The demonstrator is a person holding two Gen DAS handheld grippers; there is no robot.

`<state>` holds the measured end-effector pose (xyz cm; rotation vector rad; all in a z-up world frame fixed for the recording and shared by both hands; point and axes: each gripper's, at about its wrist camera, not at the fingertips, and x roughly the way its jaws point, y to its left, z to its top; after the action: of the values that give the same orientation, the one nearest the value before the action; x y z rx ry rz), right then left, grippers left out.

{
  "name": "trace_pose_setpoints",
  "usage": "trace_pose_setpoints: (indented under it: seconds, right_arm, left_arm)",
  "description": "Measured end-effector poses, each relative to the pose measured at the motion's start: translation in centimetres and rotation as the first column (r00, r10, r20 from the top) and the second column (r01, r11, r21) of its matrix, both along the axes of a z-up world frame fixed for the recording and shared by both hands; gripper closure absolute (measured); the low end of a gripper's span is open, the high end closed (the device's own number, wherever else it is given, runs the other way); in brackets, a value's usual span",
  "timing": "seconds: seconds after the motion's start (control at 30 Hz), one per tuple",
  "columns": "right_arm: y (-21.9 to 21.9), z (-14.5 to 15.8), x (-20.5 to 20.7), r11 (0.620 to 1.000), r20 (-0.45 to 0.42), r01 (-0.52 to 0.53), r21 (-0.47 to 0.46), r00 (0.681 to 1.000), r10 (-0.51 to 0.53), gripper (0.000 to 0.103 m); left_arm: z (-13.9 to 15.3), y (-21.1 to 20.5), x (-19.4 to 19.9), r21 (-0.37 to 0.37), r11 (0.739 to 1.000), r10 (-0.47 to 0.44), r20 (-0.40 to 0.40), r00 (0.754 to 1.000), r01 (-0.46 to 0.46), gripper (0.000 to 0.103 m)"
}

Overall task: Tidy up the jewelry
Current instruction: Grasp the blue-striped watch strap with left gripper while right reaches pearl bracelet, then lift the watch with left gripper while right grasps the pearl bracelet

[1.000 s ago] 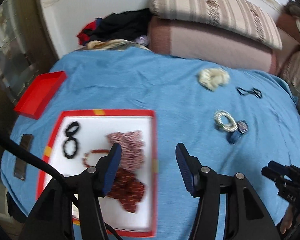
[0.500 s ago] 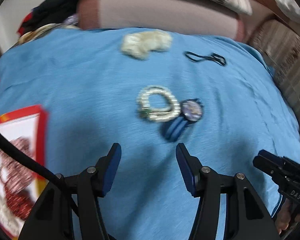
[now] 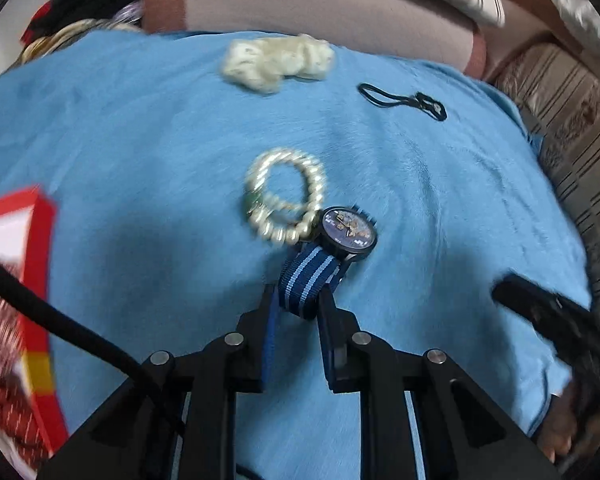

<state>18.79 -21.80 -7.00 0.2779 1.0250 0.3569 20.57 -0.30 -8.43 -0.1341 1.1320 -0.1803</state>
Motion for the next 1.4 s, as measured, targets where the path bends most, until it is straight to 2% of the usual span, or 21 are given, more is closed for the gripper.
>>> trace_pose_setpoints:
  seconds: [0.17, 0.3, 0.43, 0.57, 0.6, 0.63, 0.67, 0.7, 0.73, 0.97, 1.0, 1.1, 1.17, 1.2, 1.23, 1.33, 1.4]
  right_arm:
    - [4.6, 0.2, 2.7, 0.995, 0.012, -0.099, 0.027, 0.995, 0.099, 0.059]
    - [8.4, -0.9, 5.2, 0.987, -0.021, -0.145, 0.065, 0.989, 0.147, 0.059]
    - [11.2, -2.1, 6.0, 0.985, -0.066, -0.156, 0.073, 0.985, 0.160, 0.059]
    - [13.0, -3.3, 6.6, 0.994, -0.088, -0.106, 0.009, 0.990, 0.107, 0.060]
    - [13.0, -3.7, 6.7, 0.996, -0.101, -0.092, 0.003, 0.991, 0.092, 0.080]
    - [12.8, -3.8, 6.7, 0.996, -0.107, -0.085, 0.007, 0.991, 0.086, 0.093]
    - [12.3, -3.7, 6.5, 0.997, -0.105, -0.074, 0.014, 0.992, 0.075, 0.094]
    - [11.7, -3.4, 6.2, 0.998, -0.101, -0.064, -0.017, 0.993, 0.062, 0.100]
    - [11.3, -3.2, 5.9, 0.997, -0.094, -0.058, -0.045, 0.994, 0.054, 0.101]
    - [3.5, -2.4, 2.3, 0.987, -0.065, 0.026, -0.156, 0.997, -0.037, 0.102]
    - [2.8, -2.3, 2.0, 0.990, -0.065, 0.023, -0.142, 0.997, -0.032, 0.102]
    - [2.0, -1.3, 1.8, 1.000, -0.058, -0.016, -0.003, 0.998, 0.016, 0.099]
    - [3.4, -0.6, 2.0, 0.997, -0.038, -0.056, 0.053, 0.998, 0.058, 0.083]
    - [4.8, -0.3, 2.5, 0.995, -0.029, -0.083, 0.063, 0.996, 0.085, 0.067]
    - [5.8, -0.4, 2.8, 0.992, -0.028, -0.103, 0.067, 0.994, 0.105, 0.057]
    - [9.5, -1.3, 4.9, 0.989, -0.052, -0.132, 0.060, 0.990, 0.135, 0.056]
    - [11.4, -2.2, 6.1, 0.992, -0.071, -0.116, 0.045, 0.990, 0.119, 0.057]
  left_arm:
    - [-0.3, 4.3, -4.2, -0.021, 0.998, 0.058, -0.040, 0.998, -0.059, 0.085]
    - [-1.0, 6.3, -5.3, -0.071, 0.993, 0.089, -0.062, 0.994, -0.094, 0.084]
    - [-1.1, 6.7, -5.4, -0.091, 0.991, 0.094, -0.054, 0.994, -0.099, 0.084]
    - [-1.3, 6.9, -5.4, -0.101, 0.990, 0.098, -0.052, 0.994, -0.102, 0.084]
    - [-1.3, 7.0, -5.4, -0.106, 0.989, 0.100, -0.052, 0.994, -0.105, 0.084]
    - [-1.2, 7.0, -5.4, -0.107, 0.988, 0.103, -0.053, 0.993, -0.108, 0.084]
    - [-1.1, 7.1, -5.5, -0.106, 0.988, 0.107, -0.052, 0.993, -0.112, 0.084]
    - [-0.9, 7.2, -5.6, -0.101, 0.988, 0.113, -0.047, 0.992, -0.117, 0.084]
    - [-0.5, 7.4, -6.1, -0.096, 0.988, 0.118, -0.040, 0.992, -0.121, 0.084]
    - [3.8, 7.1, -8.3, -0.099, 0.989, 0.111, 0.054, 0.992, -0.106, 0.085]
    - [4.3, 6.9, -8.6, -0.102, 0.990, 0.106, 0.064, 0.992, -0.099, 0.085]
    - [5.8, 6.3, -10.1, -0.096, 0.991, 0.097, 0.089, 0.991, -0.088, 0.085]
    - [6.1, 6.1, -10.8, -0.085, 0.992, 0.098, 0.092, 0.991, -0.090, 0.085]
    - [6.1, 5.9, -11.1, -0.073, 0.993, 0.101, 0.091, 0.991, -0.094, 0.085]
    - [6.0, 5.9, -11.2, -0.066, 0.993, 0.102, 0.086, 0.991, -0.096, 0.085]
    - [4.6, 6.0, -10.8, -0.063, 0.992, 0.112, 0.041, 0.993, -0.110, 0.085]
    - [3.9, 6.1, -10.2, -0.060, 0.992, 0.113, 0.025, 0.993, -0.111, 0.085]
